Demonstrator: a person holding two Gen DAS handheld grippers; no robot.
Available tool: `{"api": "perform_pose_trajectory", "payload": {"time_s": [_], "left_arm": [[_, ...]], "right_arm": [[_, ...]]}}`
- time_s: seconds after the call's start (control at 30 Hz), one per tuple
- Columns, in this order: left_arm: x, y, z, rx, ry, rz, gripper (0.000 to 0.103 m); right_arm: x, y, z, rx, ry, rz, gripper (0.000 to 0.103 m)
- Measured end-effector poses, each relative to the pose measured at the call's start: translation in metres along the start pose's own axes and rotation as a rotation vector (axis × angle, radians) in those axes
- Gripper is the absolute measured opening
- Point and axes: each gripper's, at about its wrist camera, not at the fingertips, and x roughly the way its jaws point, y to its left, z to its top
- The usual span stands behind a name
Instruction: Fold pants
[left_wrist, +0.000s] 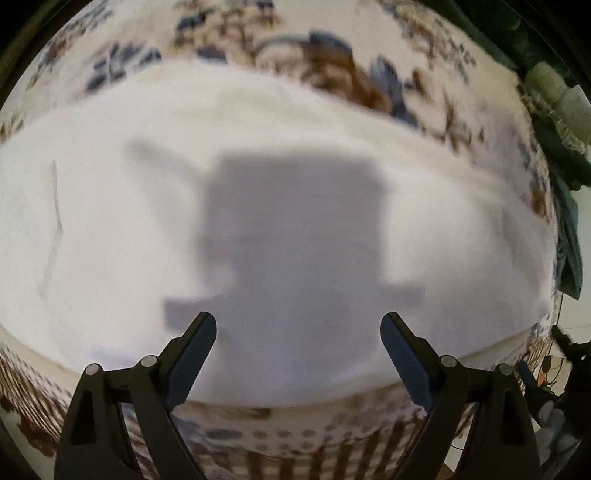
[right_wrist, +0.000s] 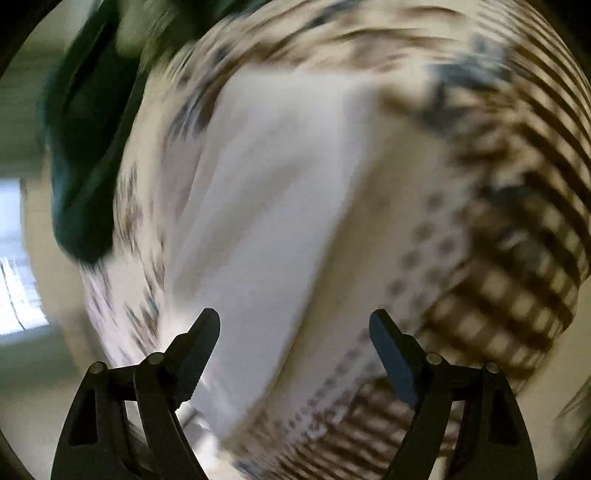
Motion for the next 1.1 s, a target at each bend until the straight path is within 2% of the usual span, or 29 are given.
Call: {"api": "perform_pose_trajectory", "payload": {"time_s": [0.07, 0.17, 0.27, 0.33, 0.37, 0.4, 0.43, 0.47, 0.6, 0.63, 0.67, 0.7, 0.73, 0.87, 0.9, 1.0, 1.1], "left_arm": [[0.013, -0.001, -0.005, -0.024, 0.021, 0.025, 0.091], [0.026, 0.0, -0.004, -0.047, 0.013, 0.052, 0.091], [0.038, 0.004, 0.003, -0.086, 0.017, 0.025, 0.103], [0.045, 0.005, 0.009, -0.111, 0.024, 0.029, 0.103], [0.048, 0.004, 0.012, -0.124, 0.029, 0.041, 0.103], [0.049, 0.003, 0.014, -0.132, 0.035, 0.056, 0.103], [0.052, 0.002, 0.015, -0.134, 0.04, 0.073, 0.103], [0.054, 0.0, 0.016, -0.138, 0.041, 0.087, 0.103], [0.059, -0.007, 0.018, -0.167, 0.0, 0.13, 0.103], [0.06, -0.008, 0.019, -0.172, -0.007, 0.137, 0.103], [0.06, -0.01, 0.015, -0.171, -0.011, 0.143, 0.103], [0.06, -0.012, 0.015, -0.171, -0.015, 0.146, 0.103], [0.06, -0.013, 0.016, -0.169, -0.017, 0.148, 0.103], [0.055, -0.018, 0.016, -0.142, -0.03, 0.15, 0.103], [0.045, -0.016, 0.003, -0.135, -0.043, 0.156, 0.103], [0.024, -0.012, -0.01, -0.111, -0.101, 0.18, 0.103], [0.003, -0.007, -0.016, -0.101, -0.153, 0.209, 0.103]], "right_arm": [[-0.006, -0.019, 0.02, 0.042, -0.024, 0.037, 0.085], [0.004, -0.037, 0.054, 0.072, -0.018, 0.106, 0.085], [0.029, -0.034, 0.068, 0.045, 0.014, 0.143, 0.085], [0.042, -0.034, 0.075, 0.033, 0.021, 0.207, 0.084], [0.044, -0.033, 0.077, 0.026, 0.012, 0.247, 0.081], [0.053, -0.024, 0.073, 0.018, -0.002, 0.335, 0.077], [0.054, -0.022, 0.075, 0.007, -0.001, 0.381, 0.076], [0.056, -0.02, 0.075, -0.004, -0.001, 0.399, 0.076], [0.078, -0.016, 0.081, 0.0, -0.007, 0.411, 0.076], [0.08, -0.015, 0.082, 0.009, -0.019, 0.427, 0.073], [0.082, -0.012, 0.082, 0.012, -0.025, 0.423, 0.05], [0.082, -0.01, 0.083, 0.02, -0.025, 0.413, 0.017], [0.084, -0.009, 0.083, 0.027, -0.021, 0.403, 0.01], [0.069, 0.011, 0.075, -0.037, -0.059, 0.341, 0.008], [0.063, 0.016, 0.072, -0.055, -0.065, 0.335, 0.008], [0.039, 0.054, 0.055, -0.183, -0.087, 0.259, 0.007], [0.022, 0.091, 0.033, -0.285, -0.092, 0.229, 0.007]]}}
